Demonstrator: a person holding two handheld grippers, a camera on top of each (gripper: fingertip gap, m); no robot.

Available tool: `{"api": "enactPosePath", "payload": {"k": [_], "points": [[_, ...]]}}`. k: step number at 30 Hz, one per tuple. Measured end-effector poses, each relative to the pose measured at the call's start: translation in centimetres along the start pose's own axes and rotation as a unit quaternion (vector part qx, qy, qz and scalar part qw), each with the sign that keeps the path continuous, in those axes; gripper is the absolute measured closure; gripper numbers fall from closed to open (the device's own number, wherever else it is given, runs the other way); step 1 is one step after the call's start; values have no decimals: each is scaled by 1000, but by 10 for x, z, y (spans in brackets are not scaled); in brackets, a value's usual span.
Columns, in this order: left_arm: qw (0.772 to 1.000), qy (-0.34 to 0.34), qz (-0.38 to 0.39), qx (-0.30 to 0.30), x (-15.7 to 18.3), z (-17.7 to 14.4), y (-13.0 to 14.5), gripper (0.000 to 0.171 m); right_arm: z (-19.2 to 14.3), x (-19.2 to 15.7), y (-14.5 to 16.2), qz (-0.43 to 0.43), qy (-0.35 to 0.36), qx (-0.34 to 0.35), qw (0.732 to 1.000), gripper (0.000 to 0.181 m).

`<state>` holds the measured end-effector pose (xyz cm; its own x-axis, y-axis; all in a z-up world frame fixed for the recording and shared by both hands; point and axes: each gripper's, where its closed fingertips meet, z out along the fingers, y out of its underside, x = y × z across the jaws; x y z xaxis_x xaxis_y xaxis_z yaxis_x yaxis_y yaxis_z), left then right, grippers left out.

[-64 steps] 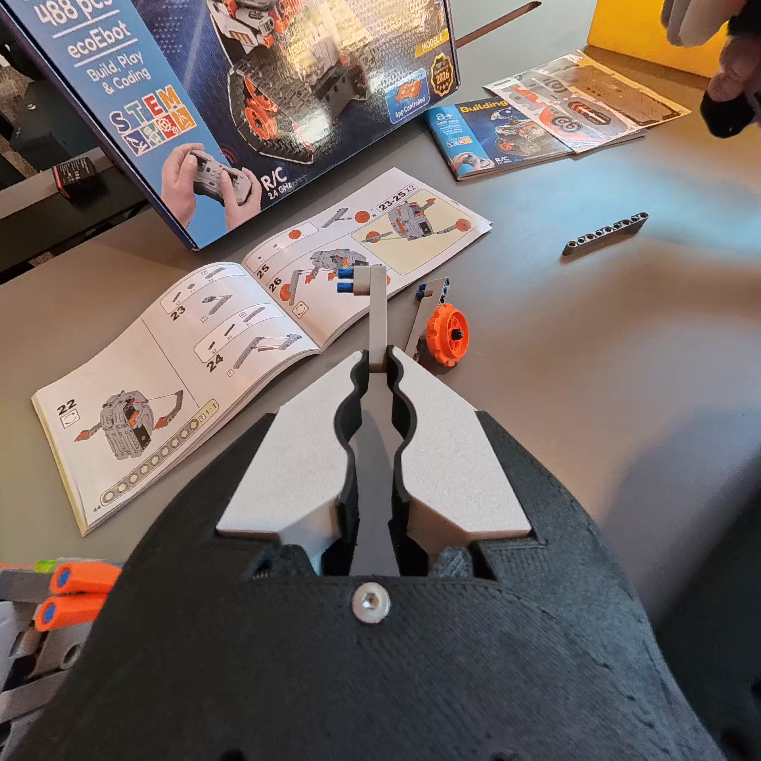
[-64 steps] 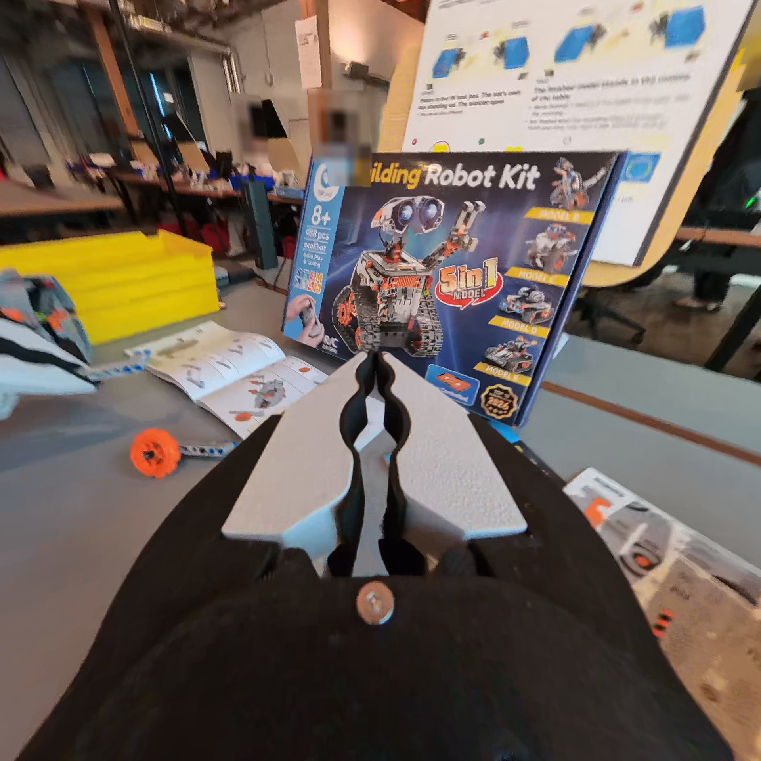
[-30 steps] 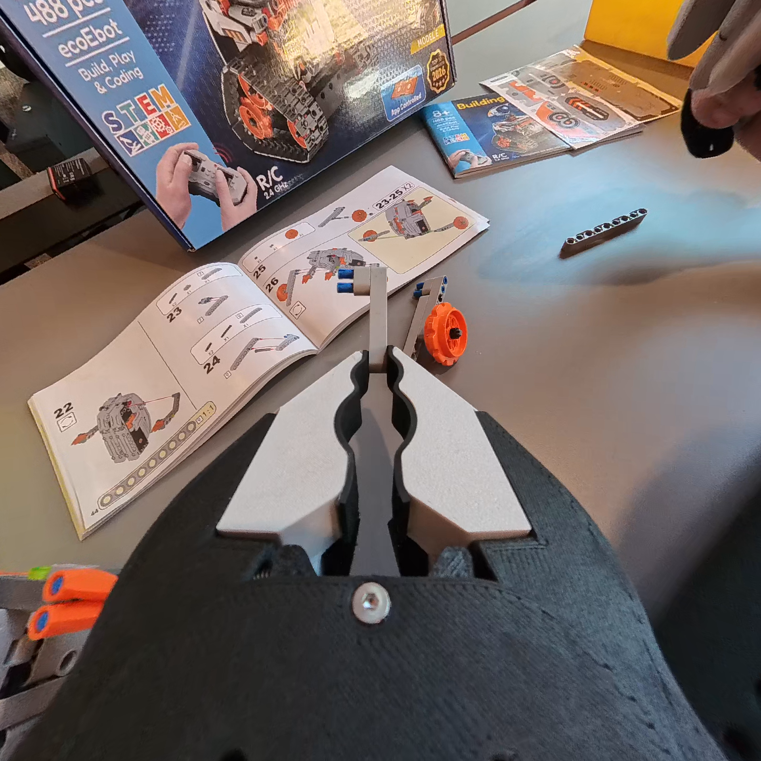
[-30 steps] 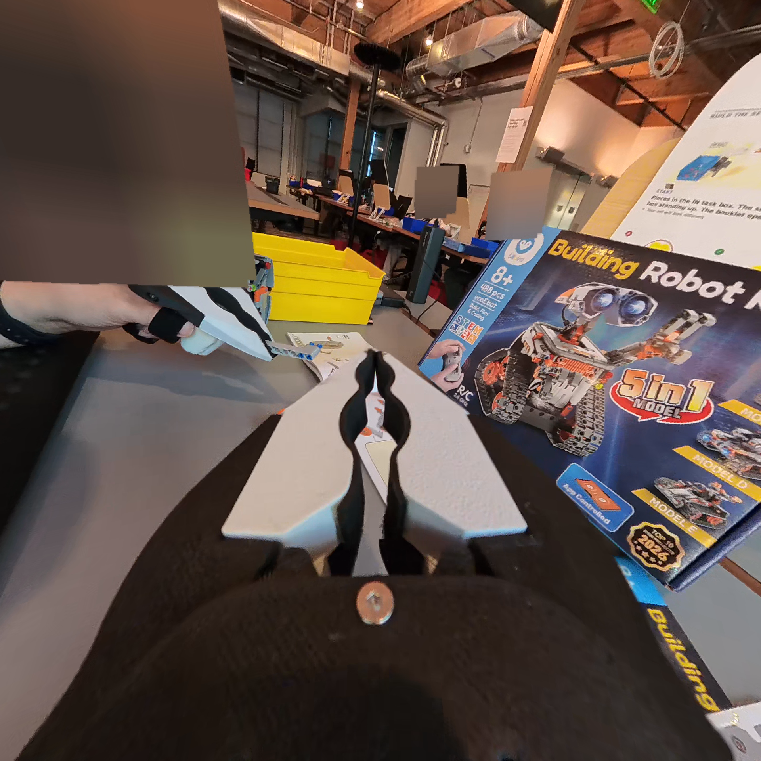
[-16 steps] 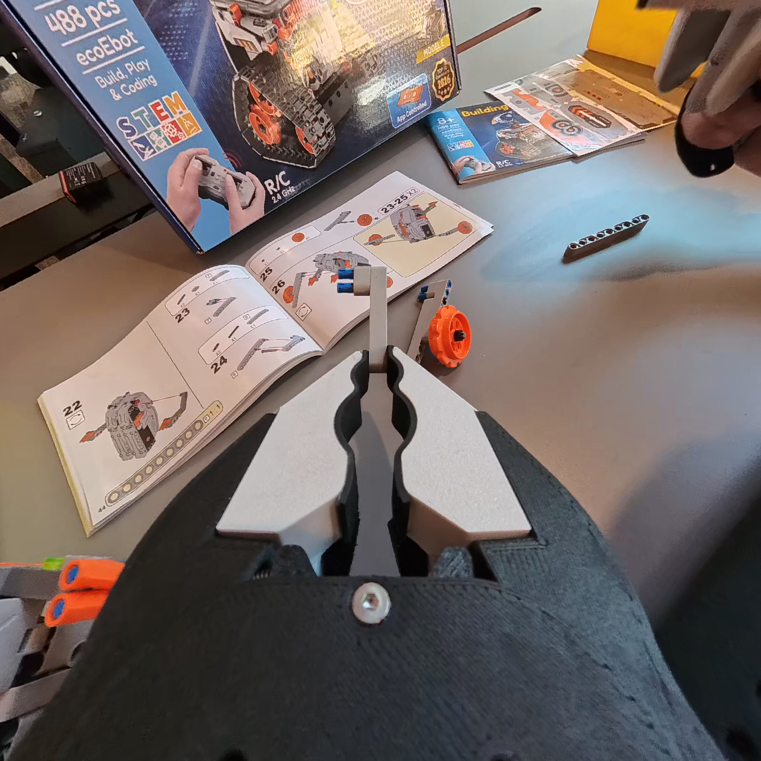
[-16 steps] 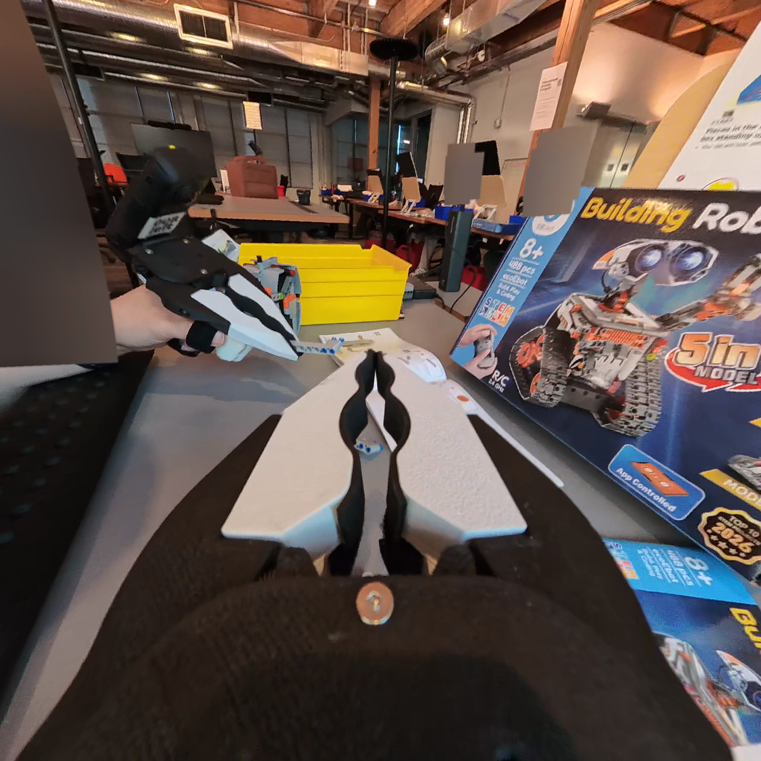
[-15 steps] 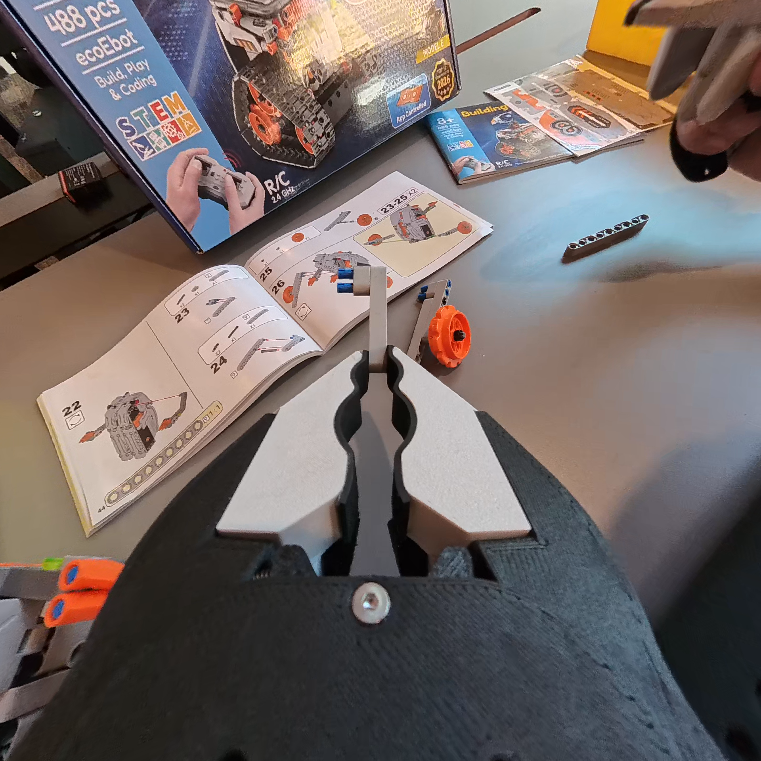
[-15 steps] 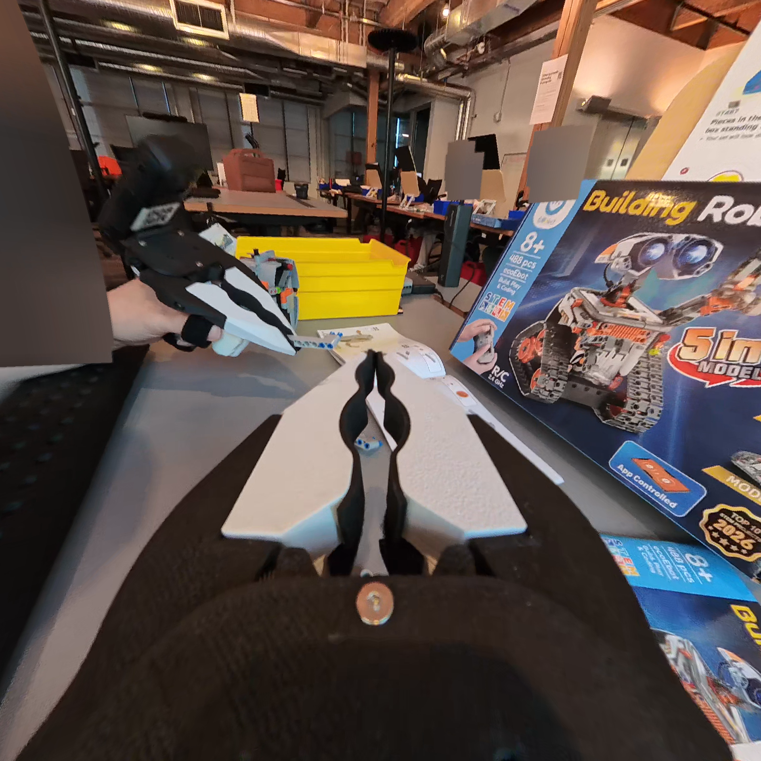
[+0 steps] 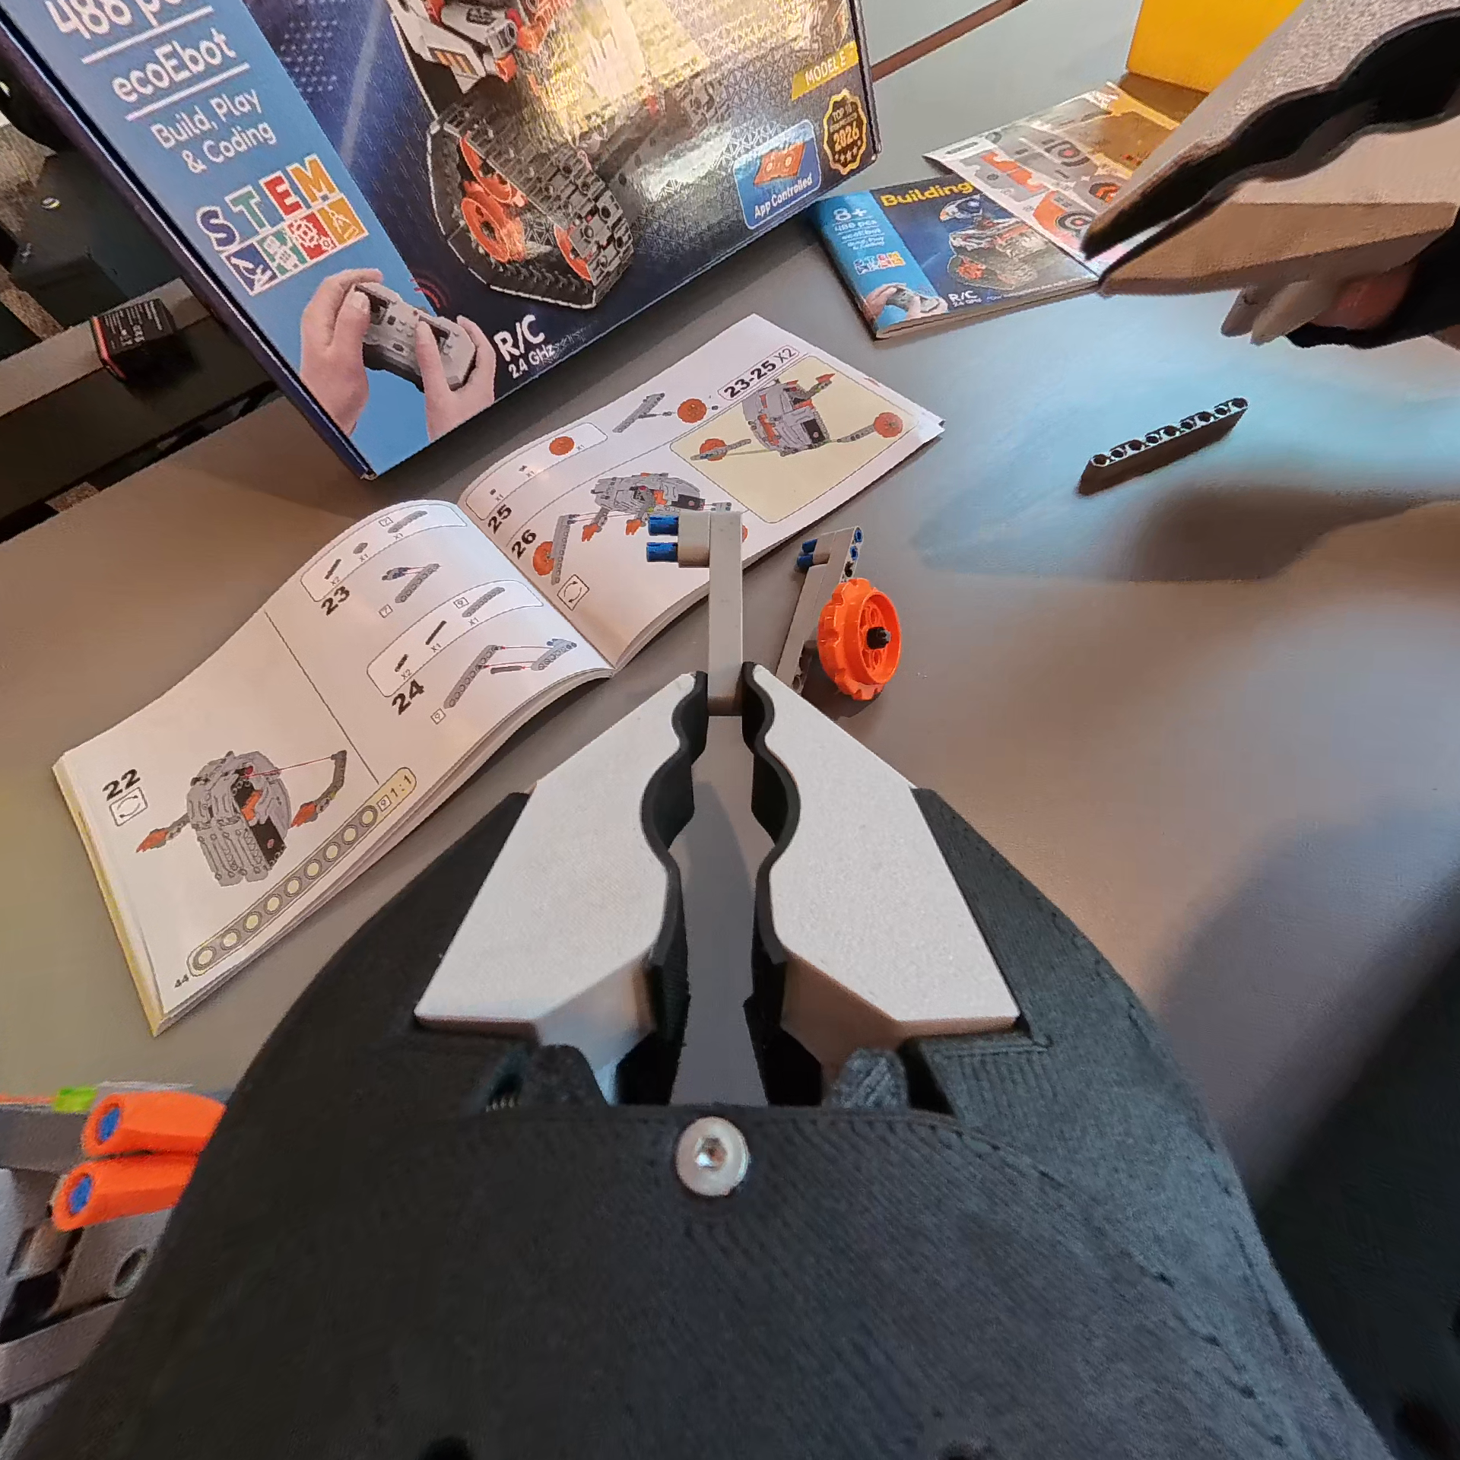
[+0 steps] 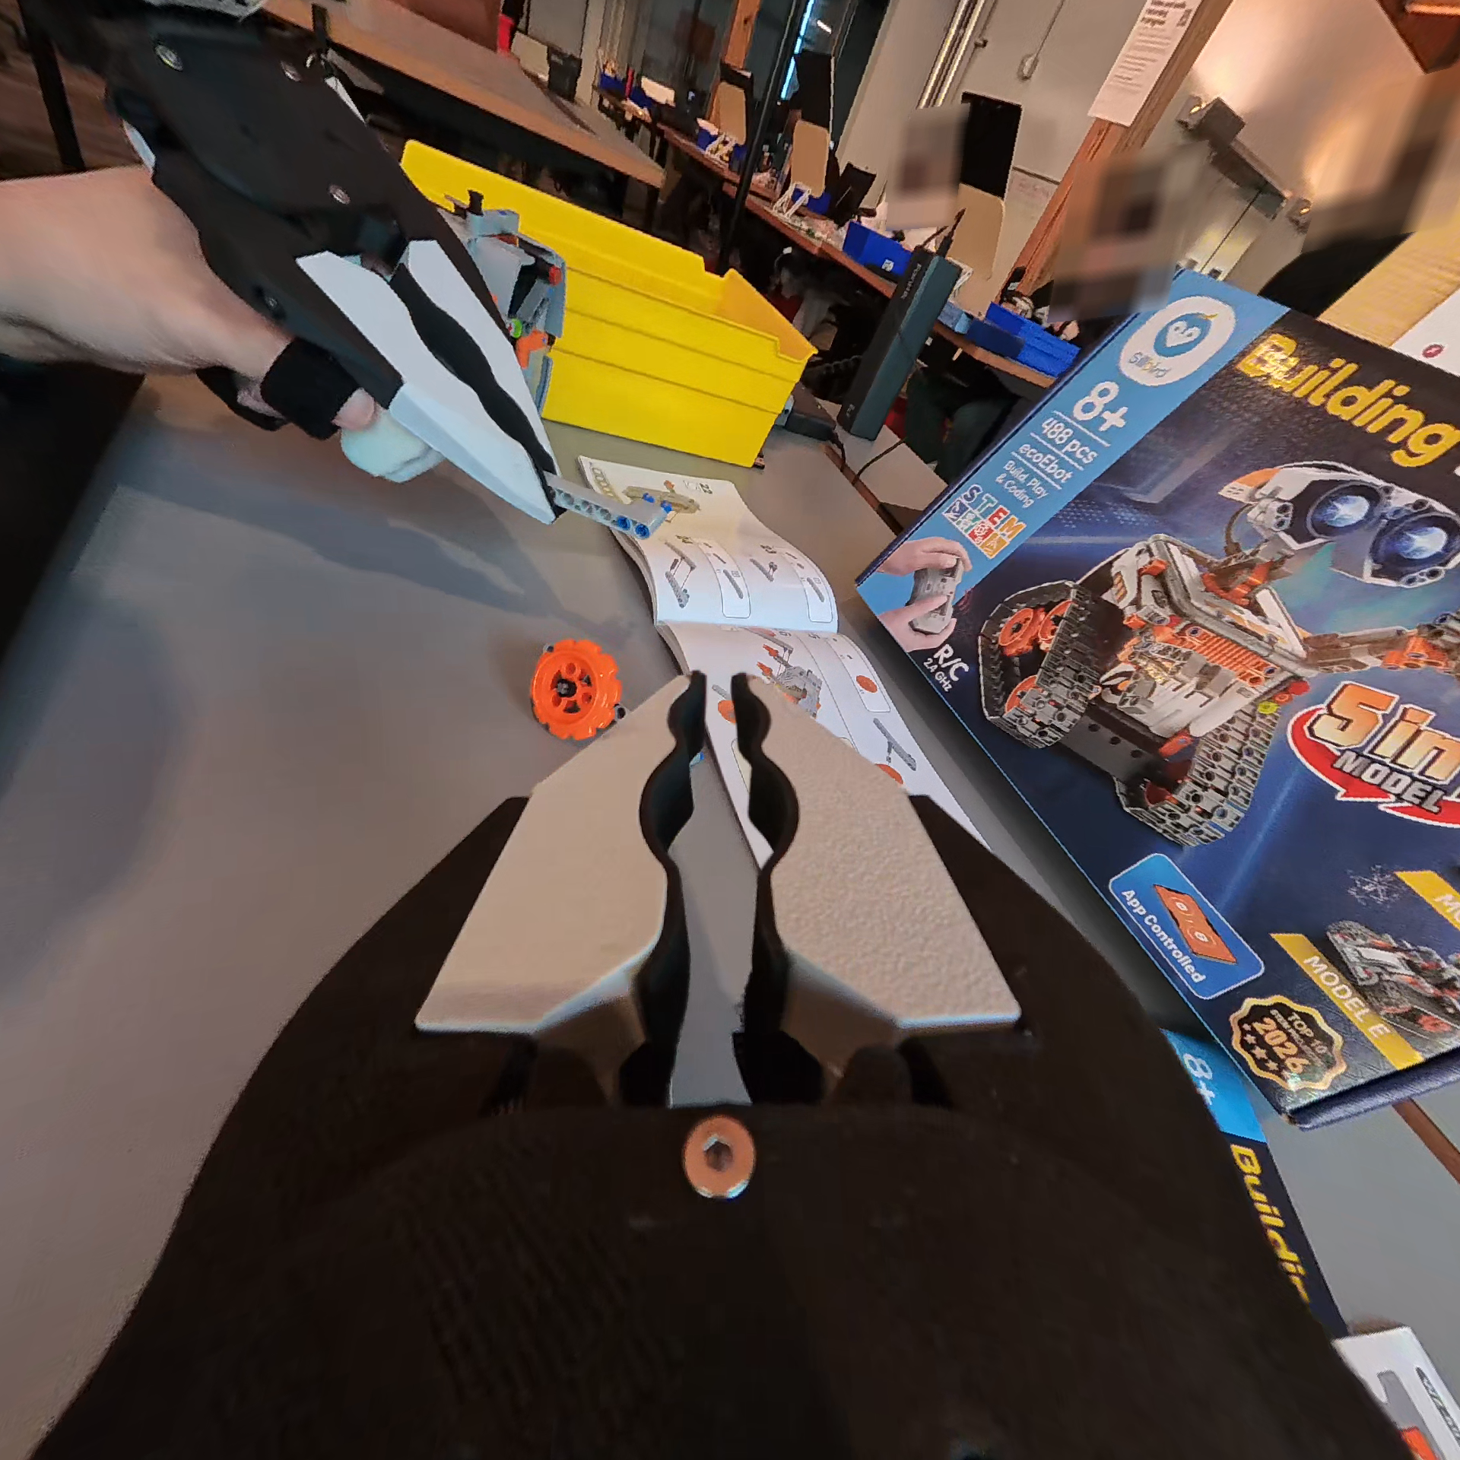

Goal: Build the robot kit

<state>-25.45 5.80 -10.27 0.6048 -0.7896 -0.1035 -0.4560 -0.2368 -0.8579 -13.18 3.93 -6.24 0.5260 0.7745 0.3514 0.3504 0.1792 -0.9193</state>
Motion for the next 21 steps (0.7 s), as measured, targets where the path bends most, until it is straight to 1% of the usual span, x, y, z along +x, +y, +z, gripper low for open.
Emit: {"api": "enactPosePath", "payload": {"k": [10,15,21], "points": [[1000,-2,1,0,0,0,0,166,0,3,2,9,5,-3,1000,176],[1000,-4,5,-3,-1,0,1,166,1,3,6,7,7,-15,1000,180],[998,-38,40,-25,-6,3,6,166,2,12,14,18,27,-38,999,181]]}}
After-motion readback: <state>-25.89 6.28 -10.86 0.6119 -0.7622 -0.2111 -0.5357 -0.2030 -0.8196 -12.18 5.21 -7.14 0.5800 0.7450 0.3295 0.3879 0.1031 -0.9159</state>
